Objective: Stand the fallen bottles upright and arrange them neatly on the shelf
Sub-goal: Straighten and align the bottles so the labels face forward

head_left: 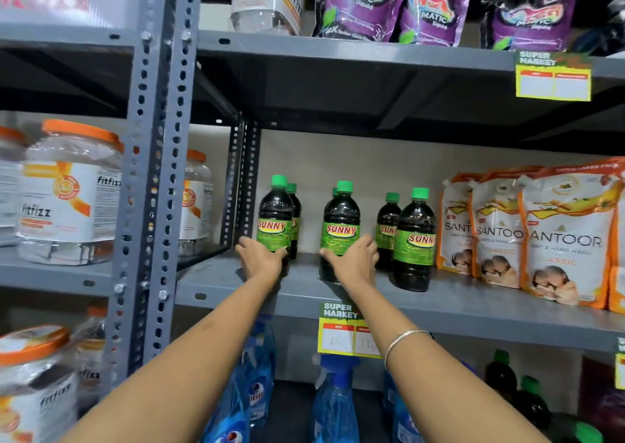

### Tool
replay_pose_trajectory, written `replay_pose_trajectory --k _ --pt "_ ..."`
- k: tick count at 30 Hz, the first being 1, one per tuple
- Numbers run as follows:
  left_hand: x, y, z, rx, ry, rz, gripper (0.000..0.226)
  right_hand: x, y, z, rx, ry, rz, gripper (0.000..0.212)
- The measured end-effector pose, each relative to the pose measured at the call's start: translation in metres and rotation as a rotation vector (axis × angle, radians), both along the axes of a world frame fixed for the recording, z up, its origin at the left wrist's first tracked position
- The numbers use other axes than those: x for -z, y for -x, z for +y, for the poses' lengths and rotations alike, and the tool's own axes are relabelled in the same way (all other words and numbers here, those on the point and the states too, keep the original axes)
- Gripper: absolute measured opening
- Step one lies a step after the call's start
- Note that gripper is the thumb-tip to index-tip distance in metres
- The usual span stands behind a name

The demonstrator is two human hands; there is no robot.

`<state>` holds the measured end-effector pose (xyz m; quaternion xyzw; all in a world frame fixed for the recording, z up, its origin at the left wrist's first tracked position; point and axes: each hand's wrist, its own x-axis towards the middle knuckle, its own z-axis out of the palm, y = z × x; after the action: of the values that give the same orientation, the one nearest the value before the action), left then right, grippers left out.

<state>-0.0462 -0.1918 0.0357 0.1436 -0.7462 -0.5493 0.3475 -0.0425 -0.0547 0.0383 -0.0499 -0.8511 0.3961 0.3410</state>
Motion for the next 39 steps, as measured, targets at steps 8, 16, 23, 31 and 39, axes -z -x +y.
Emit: replay_pose_trajectory --k 8,16,23,31,39 --pt "0.004 0.023 -0.016 0.146 0.006 -0.052 0.044 -0.001 0.015 -0.001 -0.089 0.108 -0.153 0.074" --pt "0.005 0.032 -0.025 0.198 -0.009 -0.065 0.041 -0.001 0.016 0.001 -0.096 0.125 -0.144 0.069" --pt "0.009 0.033 -0.024 0.226 -0.007 -0.017 0.041 0.002 0.015 0.0 -0.116 0.17 -0.12 0.079" --pt "0.016 -0.007 -0.068 -0.027 0.757 -0.019 0.05 -0.006 -0.012 -0.023 0.16 -0.096 0.515 0.059" --pt "0.049 -0.047 -0.109 0.011 1.264 0.127 0.103 -0.01 -0.001 -0.084 -0.293 0.015 0.092 0.077"
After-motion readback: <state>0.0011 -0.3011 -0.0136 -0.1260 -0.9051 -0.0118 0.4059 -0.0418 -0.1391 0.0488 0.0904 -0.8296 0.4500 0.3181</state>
